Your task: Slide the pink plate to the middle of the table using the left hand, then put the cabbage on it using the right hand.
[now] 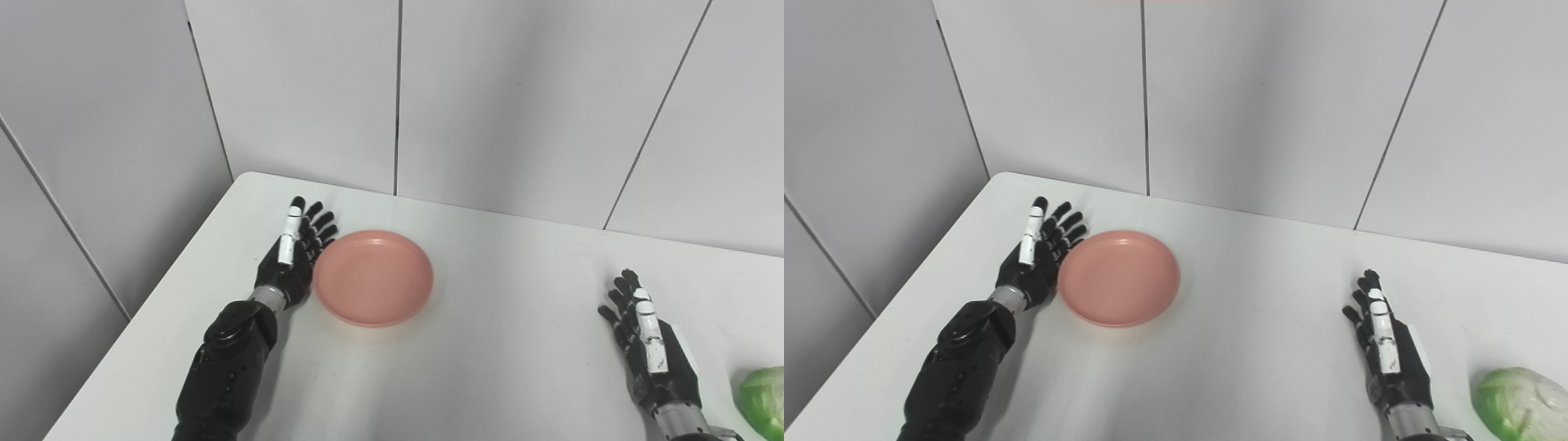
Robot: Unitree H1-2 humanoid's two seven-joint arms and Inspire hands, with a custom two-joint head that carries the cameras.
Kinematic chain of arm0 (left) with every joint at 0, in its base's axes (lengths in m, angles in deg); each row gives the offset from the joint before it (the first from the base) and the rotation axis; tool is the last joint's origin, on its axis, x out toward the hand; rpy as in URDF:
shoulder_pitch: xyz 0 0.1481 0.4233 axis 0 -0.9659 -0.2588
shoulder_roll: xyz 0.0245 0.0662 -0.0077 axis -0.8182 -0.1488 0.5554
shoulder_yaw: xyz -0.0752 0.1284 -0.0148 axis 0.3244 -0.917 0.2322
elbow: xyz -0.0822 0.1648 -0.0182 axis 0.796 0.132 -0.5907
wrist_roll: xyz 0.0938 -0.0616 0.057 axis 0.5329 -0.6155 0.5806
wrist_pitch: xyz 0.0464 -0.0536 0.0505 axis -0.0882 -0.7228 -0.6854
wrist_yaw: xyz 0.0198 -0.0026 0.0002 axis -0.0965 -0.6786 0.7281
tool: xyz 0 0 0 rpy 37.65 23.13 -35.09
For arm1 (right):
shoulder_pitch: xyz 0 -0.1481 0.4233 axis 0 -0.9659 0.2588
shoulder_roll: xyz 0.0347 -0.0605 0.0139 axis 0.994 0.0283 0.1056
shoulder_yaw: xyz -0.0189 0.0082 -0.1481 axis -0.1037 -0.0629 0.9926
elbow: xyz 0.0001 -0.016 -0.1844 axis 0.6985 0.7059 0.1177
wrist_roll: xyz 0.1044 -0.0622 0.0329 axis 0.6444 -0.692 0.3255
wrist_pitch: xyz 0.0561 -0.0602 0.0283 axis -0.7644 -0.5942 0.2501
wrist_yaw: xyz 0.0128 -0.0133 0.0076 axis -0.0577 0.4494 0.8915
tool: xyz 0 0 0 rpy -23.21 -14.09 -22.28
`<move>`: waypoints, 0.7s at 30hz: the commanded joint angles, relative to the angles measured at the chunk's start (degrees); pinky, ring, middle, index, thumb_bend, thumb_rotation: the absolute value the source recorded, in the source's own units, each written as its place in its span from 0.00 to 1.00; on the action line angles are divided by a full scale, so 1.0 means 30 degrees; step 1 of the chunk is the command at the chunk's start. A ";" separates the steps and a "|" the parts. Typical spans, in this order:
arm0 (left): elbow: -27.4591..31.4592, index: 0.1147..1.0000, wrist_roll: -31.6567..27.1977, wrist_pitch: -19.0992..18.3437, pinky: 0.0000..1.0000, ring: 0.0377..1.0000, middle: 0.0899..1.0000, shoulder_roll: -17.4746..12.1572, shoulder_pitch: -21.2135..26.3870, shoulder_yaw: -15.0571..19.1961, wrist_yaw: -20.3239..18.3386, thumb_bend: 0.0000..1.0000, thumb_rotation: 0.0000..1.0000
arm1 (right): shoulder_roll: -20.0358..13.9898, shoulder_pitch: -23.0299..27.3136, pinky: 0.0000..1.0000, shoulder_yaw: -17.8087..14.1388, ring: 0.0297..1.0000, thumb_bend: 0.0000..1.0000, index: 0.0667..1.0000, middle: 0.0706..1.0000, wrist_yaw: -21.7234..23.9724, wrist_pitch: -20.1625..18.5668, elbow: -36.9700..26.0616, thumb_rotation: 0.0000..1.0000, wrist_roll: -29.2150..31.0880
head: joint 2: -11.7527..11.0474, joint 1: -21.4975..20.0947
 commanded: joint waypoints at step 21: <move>0.1450 1.00 0.1305 0.0723 1.00 1.00 1.00 0.2640 -0.0966 -0.2197 -0.0575 0.62 1.00 | 0.0550 0.0315 0.97 0.0376 0.96 0.18 0.98 0.96 -0.0493 0.1466 0.1308 1.00 -0.0740 | 0.0307 -0.2536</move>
